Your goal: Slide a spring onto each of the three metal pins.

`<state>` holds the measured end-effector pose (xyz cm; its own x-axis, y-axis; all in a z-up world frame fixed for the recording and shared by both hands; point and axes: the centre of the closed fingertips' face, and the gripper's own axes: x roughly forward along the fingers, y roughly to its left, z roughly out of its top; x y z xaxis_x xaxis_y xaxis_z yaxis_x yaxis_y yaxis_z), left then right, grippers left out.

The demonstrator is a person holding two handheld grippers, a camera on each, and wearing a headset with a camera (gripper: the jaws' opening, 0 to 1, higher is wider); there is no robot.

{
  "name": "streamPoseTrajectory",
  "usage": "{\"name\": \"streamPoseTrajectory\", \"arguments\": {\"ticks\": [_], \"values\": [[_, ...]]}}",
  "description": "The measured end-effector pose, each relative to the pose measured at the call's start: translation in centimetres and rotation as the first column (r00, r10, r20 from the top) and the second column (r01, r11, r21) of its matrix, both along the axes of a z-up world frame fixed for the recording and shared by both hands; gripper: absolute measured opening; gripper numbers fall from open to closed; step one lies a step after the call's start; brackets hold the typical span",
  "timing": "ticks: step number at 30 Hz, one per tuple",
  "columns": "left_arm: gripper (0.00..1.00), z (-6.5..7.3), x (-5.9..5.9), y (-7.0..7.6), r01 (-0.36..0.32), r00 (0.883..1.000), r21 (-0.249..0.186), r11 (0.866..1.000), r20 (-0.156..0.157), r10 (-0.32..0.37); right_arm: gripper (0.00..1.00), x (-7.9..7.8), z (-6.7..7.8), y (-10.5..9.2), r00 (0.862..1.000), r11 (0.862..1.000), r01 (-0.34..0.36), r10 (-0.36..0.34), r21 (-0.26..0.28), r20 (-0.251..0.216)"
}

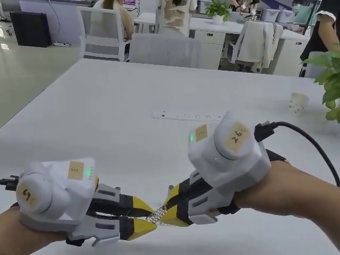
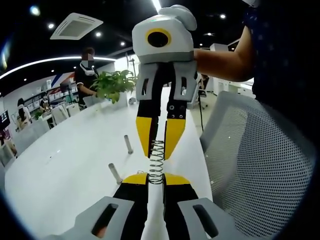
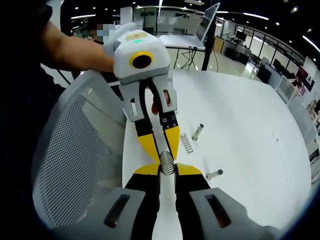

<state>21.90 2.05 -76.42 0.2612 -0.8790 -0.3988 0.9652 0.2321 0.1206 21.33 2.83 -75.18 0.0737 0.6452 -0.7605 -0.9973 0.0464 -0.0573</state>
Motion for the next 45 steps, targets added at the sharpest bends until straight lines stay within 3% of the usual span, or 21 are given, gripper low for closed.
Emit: {"name": "streamPoseTrajectory", "arguments": {"ticks": [19,45], "values": [[0.02,-0.1,0.1,-0.2,0.005,1.0,0.0,1.0,-0.009,-0.005,0.08,0.0,0.5,1.1,1.0,1.0,-0.015,0.015,0.02,-0.004],[0.02,-0.9,-0.4,-0.4,0.027,0.999,0.03,0.999,-0.028,-0.026,0.07,-0.5,-0.4,0.4,0.999,0.999,-0.023,0.022,-0.035,-0.035]]}}
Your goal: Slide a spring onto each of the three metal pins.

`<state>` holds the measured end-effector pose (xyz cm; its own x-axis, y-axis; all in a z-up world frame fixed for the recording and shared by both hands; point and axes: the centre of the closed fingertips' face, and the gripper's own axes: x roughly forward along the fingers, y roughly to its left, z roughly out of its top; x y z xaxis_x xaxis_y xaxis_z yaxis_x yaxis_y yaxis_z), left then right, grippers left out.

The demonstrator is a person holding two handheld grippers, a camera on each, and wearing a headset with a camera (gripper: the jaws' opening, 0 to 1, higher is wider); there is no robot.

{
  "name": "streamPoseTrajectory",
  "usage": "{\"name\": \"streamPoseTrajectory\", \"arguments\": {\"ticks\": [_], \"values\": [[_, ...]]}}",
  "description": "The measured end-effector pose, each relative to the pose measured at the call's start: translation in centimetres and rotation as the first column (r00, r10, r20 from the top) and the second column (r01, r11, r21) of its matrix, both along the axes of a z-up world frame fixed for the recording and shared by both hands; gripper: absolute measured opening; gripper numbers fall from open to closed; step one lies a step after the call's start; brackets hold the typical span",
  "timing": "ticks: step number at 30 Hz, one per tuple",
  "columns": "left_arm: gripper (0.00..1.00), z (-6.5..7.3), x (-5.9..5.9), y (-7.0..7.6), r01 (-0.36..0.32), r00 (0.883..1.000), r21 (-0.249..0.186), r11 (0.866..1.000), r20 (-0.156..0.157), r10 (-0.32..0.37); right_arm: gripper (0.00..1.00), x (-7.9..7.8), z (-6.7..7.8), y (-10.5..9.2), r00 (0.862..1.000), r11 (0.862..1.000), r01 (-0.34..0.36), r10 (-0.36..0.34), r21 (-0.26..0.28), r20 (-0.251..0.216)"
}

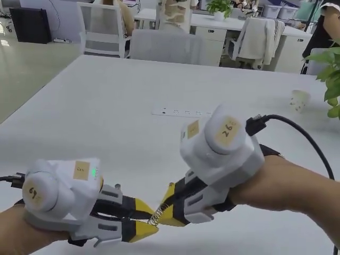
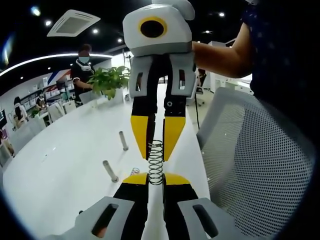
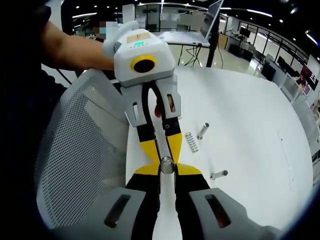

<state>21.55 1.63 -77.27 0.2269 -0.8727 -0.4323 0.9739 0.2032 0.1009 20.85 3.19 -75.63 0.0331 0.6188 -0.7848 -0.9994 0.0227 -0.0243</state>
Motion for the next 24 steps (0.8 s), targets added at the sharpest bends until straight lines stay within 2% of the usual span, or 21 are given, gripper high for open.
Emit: {"name": "streamPoseTrajectory", "arguments": {"ticks": [6,17,24], "values": [[0.02,-0.29,-0.05,0.05,0.005,1.0,0.015,1.0,0.004,-0.005,0.07,-0.04,-0.36,-0.21,1.0,1.0,-0.002,0.002,-0.017,-0.001],[0.03,-0.17,0.03,-0.13,0.003,1.0,0.003,1.0,0.001,-0.003,0.07,-0.08,-0.1,-0.1,1.0,1.0,-0.006,0.006,-0.029,-0.001],[0.09,-0.29,-0.1,-0.24,0.0,1.0,0.002,1.0,-0.008,0.0,0.07,-0.04,-0.03,0.0,1.0,0.999,-0.009,0.009,-0.031,0.005]]}}
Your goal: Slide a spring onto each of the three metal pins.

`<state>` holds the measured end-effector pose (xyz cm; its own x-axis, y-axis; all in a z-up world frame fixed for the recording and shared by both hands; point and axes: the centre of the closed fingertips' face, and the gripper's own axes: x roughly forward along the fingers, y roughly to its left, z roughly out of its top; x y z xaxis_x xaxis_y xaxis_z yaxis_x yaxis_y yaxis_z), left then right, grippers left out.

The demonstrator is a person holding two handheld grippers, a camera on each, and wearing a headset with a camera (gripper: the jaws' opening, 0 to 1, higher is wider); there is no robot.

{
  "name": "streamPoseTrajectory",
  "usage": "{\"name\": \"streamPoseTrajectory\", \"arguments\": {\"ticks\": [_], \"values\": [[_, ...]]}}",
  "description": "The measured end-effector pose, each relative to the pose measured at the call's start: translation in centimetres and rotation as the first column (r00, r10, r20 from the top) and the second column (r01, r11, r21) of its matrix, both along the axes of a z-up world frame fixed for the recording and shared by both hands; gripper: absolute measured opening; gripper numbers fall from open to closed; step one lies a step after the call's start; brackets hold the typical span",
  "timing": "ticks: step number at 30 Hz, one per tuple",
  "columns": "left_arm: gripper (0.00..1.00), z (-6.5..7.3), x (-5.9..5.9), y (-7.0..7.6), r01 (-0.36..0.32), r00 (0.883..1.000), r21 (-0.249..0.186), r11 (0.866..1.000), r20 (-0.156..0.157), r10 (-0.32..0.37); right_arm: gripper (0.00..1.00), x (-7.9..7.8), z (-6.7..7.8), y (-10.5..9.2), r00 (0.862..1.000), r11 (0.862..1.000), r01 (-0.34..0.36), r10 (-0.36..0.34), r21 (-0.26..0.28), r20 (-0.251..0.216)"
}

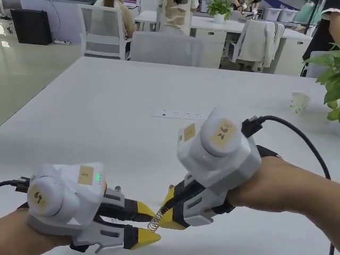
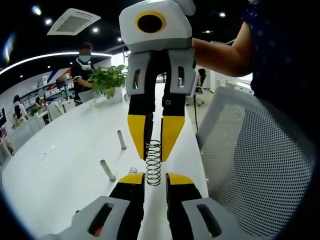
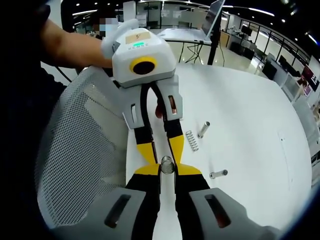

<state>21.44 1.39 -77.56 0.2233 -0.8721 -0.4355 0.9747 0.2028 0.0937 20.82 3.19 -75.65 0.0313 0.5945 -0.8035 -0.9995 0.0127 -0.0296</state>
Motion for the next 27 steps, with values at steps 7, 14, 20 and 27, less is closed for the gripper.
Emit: {"name": "streamPoseTrajectory", "arguments": {"ticks": [7,14,20,27], "values": [[0.16,-0.1,0.1,0.4,-0.019,1.0,-0.002,1.0,-0.018,0.019,0.07,0.4,0.0,-0.6,1.0,1.0,0.011,-0.011,-0.018,0.008],[0.25,0.0,0.3,0.9,-0.041,0.998,-0.017,0.999,-0.038,0.041,0.07,0.8,0.0,-1.4,1.0,0.999,0.024,-0.024,-0.032,0.013],[0.3,0.4,0.4,1.7,-0.064,0.997,-0.037,0.997,-0.053,0.062,0.07,1.3,0.0,-2.3,0.999,0.998,0.042,-0.042,-0.043,0.016],[0.32,0.6,0.2,2.1,-0.076,0.995,-0.048,0.996,-0.062,0.073,0.07,2.0,0.0,-3.4,0.998,0.996,0.066,-0.065,-0.054,0.018]]}}
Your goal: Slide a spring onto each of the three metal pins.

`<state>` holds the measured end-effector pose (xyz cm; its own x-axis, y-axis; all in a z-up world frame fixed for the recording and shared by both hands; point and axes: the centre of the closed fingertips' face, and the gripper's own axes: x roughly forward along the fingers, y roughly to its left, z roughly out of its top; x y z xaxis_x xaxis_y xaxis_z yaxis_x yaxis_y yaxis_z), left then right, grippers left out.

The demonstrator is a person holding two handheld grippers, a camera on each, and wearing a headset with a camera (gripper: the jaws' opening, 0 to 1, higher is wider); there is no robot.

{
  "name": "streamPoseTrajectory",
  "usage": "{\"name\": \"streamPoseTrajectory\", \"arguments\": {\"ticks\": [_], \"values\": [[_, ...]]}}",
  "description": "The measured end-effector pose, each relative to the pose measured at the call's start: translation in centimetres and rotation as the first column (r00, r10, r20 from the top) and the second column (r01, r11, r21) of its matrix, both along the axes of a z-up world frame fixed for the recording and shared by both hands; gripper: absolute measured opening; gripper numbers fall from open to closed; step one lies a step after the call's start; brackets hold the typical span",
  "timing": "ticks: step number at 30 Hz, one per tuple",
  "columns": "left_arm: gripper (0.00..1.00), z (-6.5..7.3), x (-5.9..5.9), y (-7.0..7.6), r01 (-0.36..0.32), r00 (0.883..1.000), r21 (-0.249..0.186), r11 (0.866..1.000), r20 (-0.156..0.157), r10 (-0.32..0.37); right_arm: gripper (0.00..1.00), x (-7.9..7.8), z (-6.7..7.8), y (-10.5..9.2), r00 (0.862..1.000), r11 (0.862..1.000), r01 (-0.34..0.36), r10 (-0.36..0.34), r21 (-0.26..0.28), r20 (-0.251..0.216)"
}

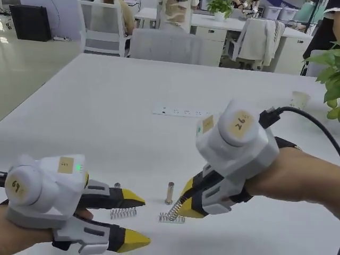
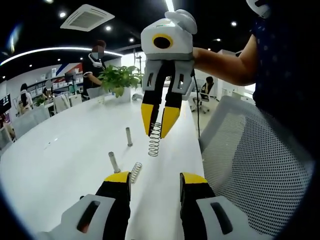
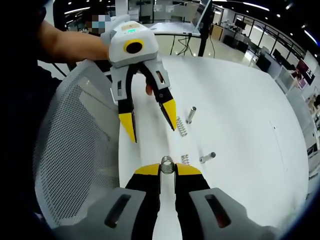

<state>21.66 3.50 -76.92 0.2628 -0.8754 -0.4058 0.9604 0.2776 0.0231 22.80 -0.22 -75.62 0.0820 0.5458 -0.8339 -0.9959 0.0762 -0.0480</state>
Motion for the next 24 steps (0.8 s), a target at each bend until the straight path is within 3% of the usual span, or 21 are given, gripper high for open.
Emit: {"name": "streamPoseTrajectory", "arguments": {"ticks": [12,24], "values": [[0.36,0.1,-0.4,1.2,-0.031,1.0,-0.013,0.999,-0.007,0.031,0.07,1.3,0.4,-1.6,0.999,0.999,0.035,-0.035,-0.017,0.009],[0.38,-0.1,-0.2,3.7,-0.125,0.992,-0.043,0.991,-0.015,0.125,0.07,2.4,0.8,-3.1,0.997,0.997,0.074,-0.074,-0.025,0.014]]}}
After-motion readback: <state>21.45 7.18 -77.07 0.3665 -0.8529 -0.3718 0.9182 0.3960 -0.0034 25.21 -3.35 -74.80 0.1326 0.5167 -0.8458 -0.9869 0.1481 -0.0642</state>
